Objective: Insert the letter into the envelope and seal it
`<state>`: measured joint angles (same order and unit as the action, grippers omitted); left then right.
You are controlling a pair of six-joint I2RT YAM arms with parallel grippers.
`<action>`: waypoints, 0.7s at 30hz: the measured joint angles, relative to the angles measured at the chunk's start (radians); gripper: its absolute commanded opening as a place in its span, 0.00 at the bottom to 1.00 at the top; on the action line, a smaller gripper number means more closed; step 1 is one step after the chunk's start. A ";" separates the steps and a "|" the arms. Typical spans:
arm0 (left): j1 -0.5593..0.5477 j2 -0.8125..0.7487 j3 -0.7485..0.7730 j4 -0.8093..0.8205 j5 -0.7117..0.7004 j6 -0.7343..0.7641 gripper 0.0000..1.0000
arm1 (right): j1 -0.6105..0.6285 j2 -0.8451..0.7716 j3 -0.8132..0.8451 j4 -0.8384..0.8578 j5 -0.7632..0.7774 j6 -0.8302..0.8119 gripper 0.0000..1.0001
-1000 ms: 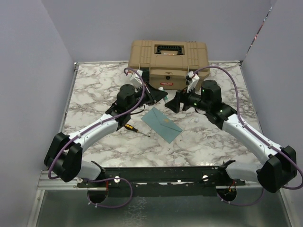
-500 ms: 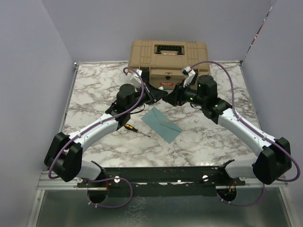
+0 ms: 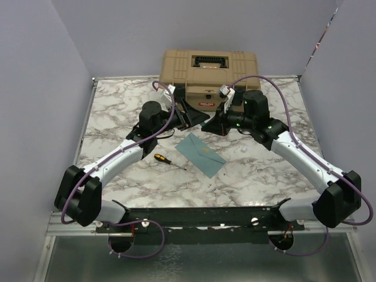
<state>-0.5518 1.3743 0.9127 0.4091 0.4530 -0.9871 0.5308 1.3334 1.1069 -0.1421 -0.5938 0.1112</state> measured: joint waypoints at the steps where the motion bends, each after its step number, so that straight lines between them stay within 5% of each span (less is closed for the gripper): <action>1: 0.008 -0.001 0.000 -0.001 0.021 0.005 0.84 | 0.000 0.001 0.017 -0.032 -0.019 -0.041 0.01; 4: 0.021 -0.001 -0.005 -0.004 0.062 0.008 0.83 | 0.000 0.011 0.066 -0.122 -0.059 -0.153 0.01; 14: 0.022 0.002 -0.050 -0.014 0.249 0.005 0.59 | 0.000 0.056 0.103 -0.333 -0.081 -0.356 0.01; 21: 0.035 0.002 -0.122 -0.039 0.330 0.003 0.59 | 0.000 0.100 0.148 -0.446 -0.129 -0.428 0.01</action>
<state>-0.5171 1.3762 0.7902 0.3706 0.7830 -0.9840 0.5312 1.4338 1.2552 -0.5880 -0.7227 -0.3164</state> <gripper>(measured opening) 0.585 0.116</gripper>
